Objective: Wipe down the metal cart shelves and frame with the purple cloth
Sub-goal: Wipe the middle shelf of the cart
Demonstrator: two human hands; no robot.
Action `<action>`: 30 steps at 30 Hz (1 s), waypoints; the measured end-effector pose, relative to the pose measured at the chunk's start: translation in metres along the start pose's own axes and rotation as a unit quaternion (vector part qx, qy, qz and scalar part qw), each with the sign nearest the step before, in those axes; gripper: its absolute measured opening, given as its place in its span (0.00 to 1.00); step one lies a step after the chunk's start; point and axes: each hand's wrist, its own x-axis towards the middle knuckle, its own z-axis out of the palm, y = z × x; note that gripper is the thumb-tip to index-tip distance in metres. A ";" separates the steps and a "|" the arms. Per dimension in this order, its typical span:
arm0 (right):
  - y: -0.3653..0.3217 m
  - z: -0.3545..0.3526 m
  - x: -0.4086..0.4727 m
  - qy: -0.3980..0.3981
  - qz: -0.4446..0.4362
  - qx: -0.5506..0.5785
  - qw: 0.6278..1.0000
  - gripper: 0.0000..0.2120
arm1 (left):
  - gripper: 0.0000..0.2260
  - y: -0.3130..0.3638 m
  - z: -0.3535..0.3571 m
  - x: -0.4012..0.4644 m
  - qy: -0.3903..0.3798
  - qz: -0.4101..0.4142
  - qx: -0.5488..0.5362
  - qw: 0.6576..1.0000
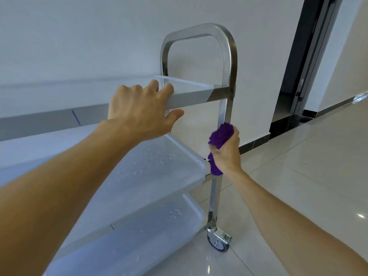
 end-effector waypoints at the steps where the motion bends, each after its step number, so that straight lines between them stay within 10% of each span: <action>1: 0.011 -0.005 -0.007 -0.032 0.015 -0.007 0.999 0.37 | 0.27 0.000 0.000 0.000 -0.001 -0.001 -0.003 1.000; 8: 0.019 -0.024 -0.043 -0.005 -0.210 -0.116 0.971 0.40 | 0.27 0.000 0.002 0.001 -0.008 0.000 -0.009 1.000; 13: 0.005 -0.016 -0.033 -0.230 -0.423 -0.337 0.809 0.43 | 0.27 -0.002 0.002 0.001 -0.010 0.003 0.008 1.000; 16: 0.019 -0.008 -0.033 -0.394 -0.351 -0.449 0.721 0.45 | 0.28 -0.003 0.000 0.002 -0.016 0.003 0.012 1.000; 20: 0.014 -0.002 -0.032 -0.449 -0.226 -0.426 0.752 0.50 | 0.28 -0.004 -0.005 -0.001 -0.029 0.006 -0.010 1.000; 25: -0.018 0.002 -0.016 -0.572 -0.060 -0.448 0.684 0.55 | 0.19 -0.014 -0.005 -0.053 0.087 0.181 -0.141 0.970; 30: -0.024 0.005 -0.008 -0.597 0.010 -0.402 0.695 0.54 | 0.18 -0.024 0.047 -0.161 -0.094 0.067 -0.211 0.970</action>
